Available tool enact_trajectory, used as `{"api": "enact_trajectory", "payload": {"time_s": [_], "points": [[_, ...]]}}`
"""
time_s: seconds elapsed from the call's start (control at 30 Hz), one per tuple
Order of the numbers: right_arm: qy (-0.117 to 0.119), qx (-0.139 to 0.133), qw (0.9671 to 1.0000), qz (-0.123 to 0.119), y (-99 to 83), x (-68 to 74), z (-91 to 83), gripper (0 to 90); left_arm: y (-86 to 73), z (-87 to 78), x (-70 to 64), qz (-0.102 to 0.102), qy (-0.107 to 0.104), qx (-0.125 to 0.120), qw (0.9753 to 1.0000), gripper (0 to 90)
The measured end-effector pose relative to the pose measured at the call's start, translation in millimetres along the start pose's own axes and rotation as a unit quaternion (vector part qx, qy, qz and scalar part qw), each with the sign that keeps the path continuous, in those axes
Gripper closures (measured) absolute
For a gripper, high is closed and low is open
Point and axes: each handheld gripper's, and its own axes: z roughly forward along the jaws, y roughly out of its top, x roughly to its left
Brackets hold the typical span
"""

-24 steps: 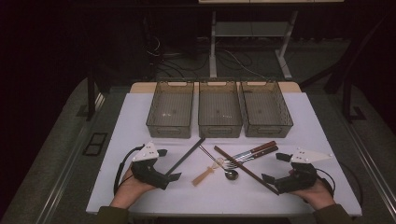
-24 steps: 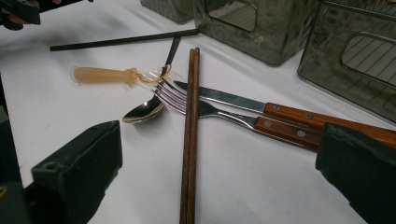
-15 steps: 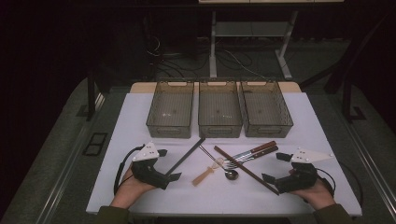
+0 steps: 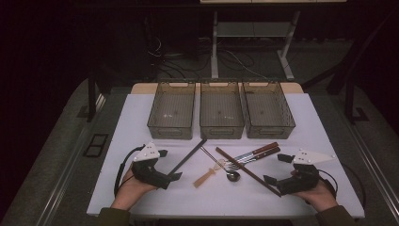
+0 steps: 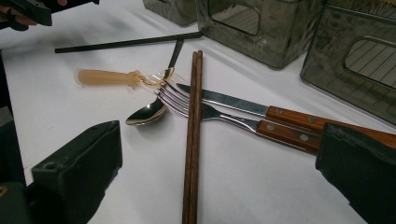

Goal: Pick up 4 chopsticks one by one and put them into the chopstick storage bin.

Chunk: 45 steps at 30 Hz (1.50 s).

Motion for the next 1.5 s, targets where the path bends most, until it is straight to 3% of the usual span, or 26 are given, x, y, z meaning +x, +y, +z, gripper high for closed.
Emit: {"api": "enact_trajectory", "payload": {"time_s": [0.43,0.87,1.5], "points": [[-0.002,0.000,1.0000,-0.001,0.1,0.5,0.5,0.7,10.4,2.7,8.5,-0.006,0.029,-0.012,0.9995,19.8],[-0.002,0.000,1.0000,-0.002,0.1,0.0,2.3,0.7,15.8,6.2,19.5,-0.016,0.033,-0.012,0.9993,39.1],[-0.002,0.005,1.0000,-0.001,0.0,-0.1,5.4,0.7,27.0,27.1,30.3,-0.035,0.045,0.000,0.9984,62.1]]}}
